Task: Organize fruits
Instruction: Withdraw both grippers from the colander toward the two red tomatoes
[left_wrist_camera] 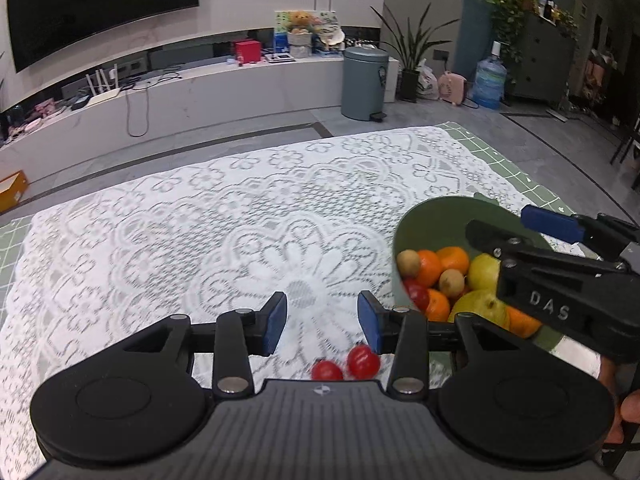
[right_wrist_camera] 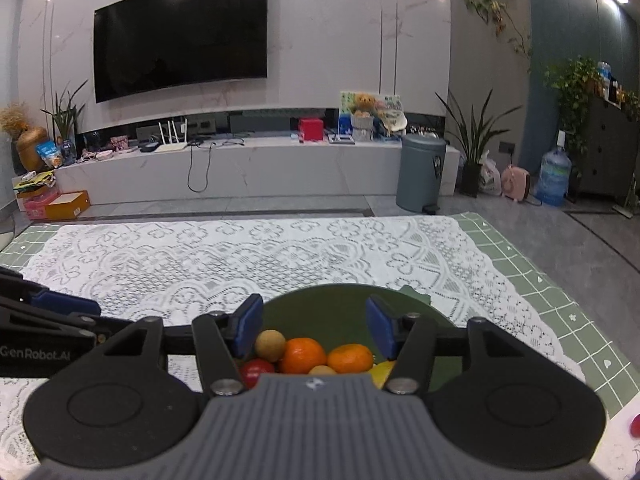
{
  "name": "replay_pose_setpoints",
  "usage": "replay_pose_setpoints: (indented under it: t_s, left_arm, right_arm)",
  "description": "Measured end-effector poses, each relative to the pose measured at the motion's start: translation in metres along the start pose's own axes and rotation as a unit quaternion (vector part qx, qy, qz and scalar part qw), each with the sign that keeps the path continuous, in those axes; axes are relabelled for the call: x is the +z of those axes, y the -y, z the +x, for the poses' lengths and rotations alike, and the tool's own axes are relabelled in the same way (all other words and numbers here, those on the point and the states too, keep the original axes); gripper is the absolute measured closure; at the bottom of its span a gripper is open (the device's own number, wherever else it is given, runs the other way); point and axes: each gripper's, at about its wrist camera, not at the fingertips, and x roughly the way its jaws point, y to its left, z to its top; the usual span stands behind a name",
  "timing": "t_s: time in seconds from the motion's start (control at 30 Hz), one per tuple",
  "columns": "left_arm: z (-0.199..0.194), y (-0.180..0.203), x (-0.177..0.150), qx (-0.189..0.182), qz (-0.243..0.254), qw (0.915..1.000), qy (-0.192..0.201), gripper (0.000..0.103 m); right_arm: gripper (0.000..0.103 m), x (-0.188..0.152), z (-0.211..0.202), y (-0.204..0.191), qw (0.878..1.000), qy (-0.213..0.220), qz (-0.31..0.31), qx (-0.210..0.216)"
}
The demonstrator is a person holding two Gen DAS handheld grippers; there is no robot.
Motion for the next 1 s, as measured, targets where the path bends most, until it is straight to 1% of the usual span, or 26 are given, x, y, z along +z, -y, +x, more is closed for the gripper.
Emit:
replay_pose_setpoints:
  t_s: [0.1, 0.3, 0.67, 0.93, 1.0]
  left_arm:
    - [-0.009, -0.008, -0.008, 0.006, -0.006, 1.0000, 0.005, 0.054]
    - [-0.024, -0.024, -0.023, 0.014, -0.018, 0.9996, 0.019, 0.054]
    - [-0.027, -0.051, -0.051, 0.006, -0.045, 0.9988, 0.018, 0.054]
    - [-0.019, -0.065, -0.060, -0.011, -0.065, 0.9978, 0.012, 0.054]
    - [-0.017, -0.066, -0.062, -0.016, -0.066, 0.9976, 0.009, 0.054]
  right_arm:
    - [0.047, -0.002, -0.007, -0.005, 1.000, 0.005, -0.001, 0.003]
    - [0.046, -0.006, -0.017, -0.018, 1.000, -0.001, -0.005, 0.015]
    - [0.046, -0.019, -0.023, -0.049, 0.997, -0.033, -0.011, 0.068]
    - [0.047, -0.026, -0.016, -0.075, 0.993, -0.043, -0.069, 0.085]
    - [0.050, -0.028, -0.012, -0.080, 0.992, -0.050, -0.083, 0.086]
